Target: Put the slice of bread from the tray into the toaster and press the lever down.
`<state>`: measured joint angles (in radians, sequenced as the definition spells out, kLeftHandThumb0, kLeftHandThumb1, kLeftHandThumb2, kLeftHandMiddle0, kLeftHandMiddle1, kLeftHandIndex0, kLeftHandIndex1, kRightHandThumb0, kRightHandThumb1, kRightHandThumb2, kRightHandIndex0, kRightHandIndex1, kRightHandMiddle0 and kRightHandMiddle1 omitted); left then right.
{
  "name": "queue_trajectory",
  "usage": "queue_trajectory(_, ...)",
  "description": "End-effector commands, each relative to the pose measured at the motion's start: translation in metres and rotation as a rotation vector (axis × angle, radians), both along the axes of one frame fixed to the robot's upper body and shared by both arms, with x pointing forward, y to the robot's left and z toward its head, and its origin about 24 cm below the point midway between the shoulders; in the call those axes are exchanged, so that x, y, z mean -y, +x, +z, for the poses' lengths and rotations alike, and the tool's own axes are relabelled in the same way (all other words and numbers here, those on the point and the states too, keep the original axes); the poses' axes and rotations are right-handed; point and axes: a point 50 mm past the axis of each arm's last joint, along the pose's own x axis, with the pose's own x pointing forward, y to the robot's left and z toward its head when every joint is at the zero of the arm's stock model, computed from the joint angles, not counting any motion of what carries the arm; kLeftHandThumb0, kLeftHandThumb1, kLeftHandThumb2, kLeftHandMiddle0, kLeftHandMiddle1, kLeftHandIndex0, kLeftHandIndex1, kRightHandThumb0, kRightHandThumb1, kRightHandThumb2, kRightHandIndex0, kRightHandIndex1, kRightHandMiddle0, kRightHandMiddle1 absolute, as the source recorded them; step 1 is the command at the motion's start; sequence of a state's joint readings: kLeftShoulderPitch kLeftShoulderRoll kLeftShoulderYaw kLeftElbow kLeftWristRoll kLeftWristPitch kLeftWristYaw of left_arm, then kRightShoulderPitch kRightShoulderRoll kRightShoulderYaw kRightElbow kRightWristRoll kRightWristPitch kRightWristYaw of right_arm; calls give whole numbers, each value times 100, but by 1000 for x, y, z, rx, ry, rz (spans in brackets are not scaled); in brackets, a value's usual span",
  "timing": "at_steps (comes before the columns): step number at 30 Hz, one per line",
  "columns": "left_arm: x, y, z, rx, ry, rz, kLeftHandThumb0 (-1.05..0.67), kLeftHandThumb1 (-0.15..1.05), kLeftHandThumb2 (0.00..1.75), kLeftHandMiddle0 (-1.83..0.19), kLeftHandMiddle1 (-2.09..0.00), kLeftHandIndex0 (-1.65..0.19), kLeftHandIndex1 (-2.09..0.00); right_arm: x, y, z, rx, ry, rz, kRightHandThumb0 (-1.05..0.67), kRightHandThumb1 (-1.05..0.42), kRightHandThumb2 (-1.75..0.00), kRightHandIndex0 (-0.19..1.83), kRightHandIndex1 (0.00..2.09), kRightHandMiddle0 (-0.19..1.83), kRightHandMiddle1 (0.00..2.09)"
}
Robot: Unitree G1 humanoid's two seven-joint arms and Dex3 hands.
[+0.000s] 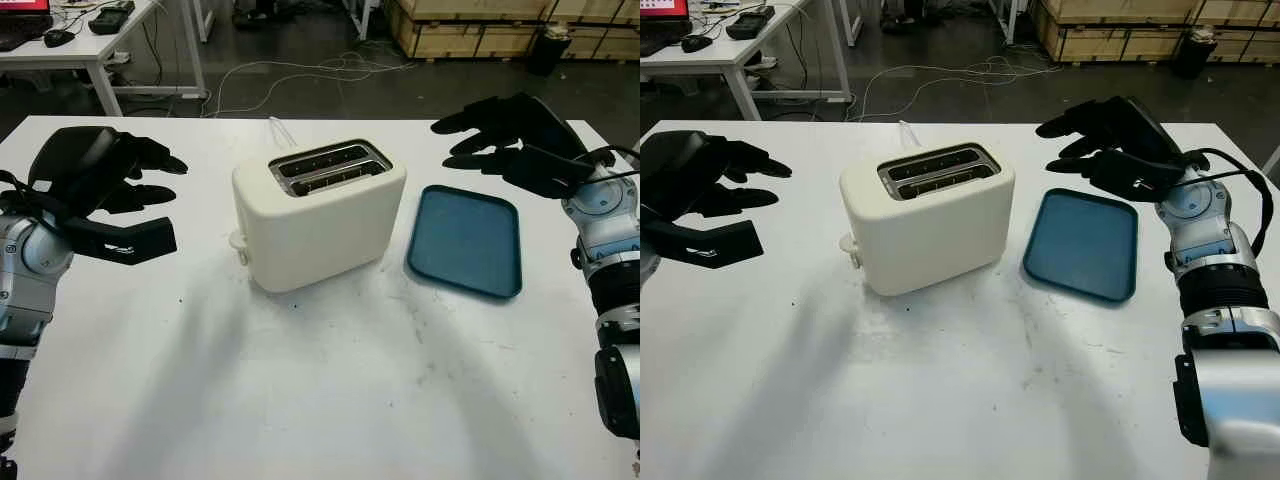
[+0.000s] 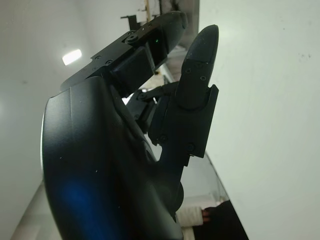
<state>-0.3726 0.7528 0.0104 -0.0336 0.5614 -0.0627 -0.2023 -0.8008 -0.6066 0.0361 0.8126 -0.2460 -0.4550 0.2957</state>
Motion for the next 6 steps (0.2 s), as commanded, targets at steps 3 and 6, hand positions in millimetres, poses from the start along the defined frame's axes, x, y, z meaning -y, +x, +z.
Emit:
queue_trajectory(3, 2, 0, -1, -10, 7, -7, -50, 89, 0, -74, -99, -106, -4, 4, -2, -2, 1, 12, -15, -53, -77, 0, 103, 27, 99, 1)
queue_trajectory(6, 2, 0, -1, -9, 7, -7, -50, 89, 0, -74, -99, -106, -4, 4, -2, -2, -7, 8, -20, -52, -78, 0, 101, 28, 99, 1)
